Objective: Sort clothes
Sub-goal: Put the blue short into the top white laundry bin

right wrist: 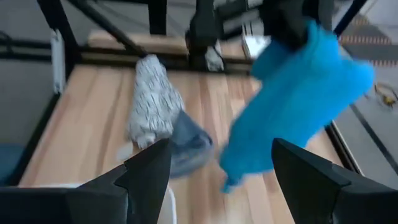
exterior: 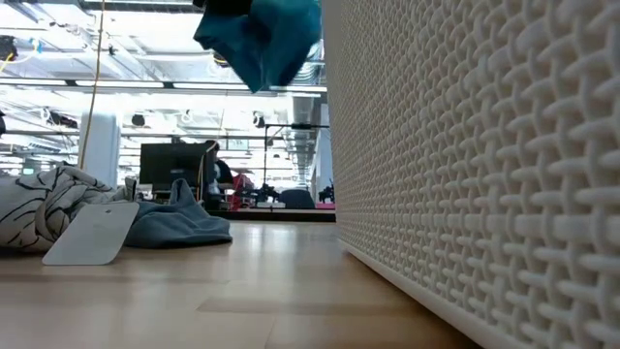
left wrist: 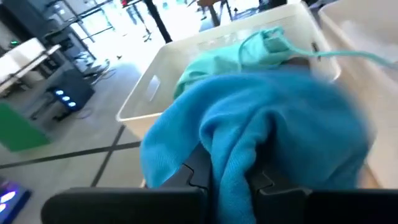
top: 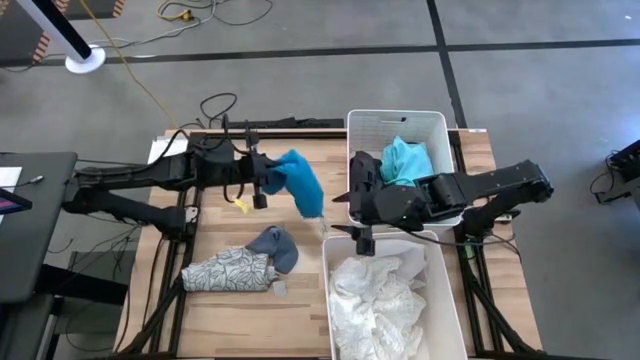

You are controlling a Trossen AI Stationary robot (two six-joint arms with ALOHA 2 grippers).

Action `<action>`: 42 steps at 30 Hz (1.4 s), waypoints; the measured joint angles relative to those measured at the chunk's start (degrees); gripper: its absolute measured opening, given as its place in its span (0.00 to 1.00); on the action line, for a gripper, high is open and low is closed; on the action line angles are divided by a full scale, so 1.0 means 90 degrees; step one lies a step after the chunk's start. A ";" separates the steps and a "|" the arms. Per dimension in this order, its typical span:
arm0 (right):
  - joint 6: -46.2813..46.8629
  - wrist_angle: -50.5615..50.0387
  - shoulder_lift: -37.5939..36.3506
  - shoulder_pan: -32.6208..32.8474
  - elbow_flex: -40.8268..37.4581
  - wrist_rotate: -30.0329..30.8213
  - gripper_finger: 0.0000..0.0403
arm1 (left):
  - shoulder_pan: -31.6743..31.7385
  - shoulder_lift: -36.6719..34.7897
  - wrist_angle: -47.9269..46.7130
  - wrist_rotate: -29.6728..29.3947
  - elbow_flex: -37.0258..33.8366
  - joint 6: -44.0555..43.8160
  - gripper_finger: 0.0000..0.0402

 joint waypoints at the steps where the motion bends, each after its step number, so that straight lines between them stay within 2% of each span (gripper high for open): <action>1: -0.0038 0.0154 0.0043 -0.0021 0.0000 -0.0001 0.73 | 0.0001 0.0026 0.0052 0.0105 0.0001 -0.0048 0.05; 9: -0.0275 0.0891 0.0571 -0.0402 -0.0004 0.0019 0.73 | -0.0206 0.0142 0.0253 0.0456 0.0003 -0.0199 0.05; 16: -0.0344 0.1304 0.1101 -0.0740 -0.0002 0.0743 0.73 | -0.0477 0.0137 0.0232 0.0508 0.0003 -0.0213 0.05; 26: -0.0517 0.1386 0.1057 -0.0888 -0.0002 0.1011 0.73 | -0.0682 0.0134 -0.0178 0.0504 0.0003 -0.0195 0.05; 33: -0.0556 0.1425 0.1308 -0.1066 -0.0002 0.0367 0.73 | -0.0820 0.0137 -0.0188 0.1249 0.0003 -0.0085 0.05; 39: -0.0677 0.1640 0.1540 -0.1159 0.0000 -0.0481 0.73 | -0.0916 0.0139 -0.0198 0.1446 0.0003 0.0012 0.05; 42: -0.0670 0.1675 0.1578 -0.1156 0.0000 -0.0564 0.72 | -0.0916 0.0139 -0.0197 0.1534 0.0003 0.0014 0.05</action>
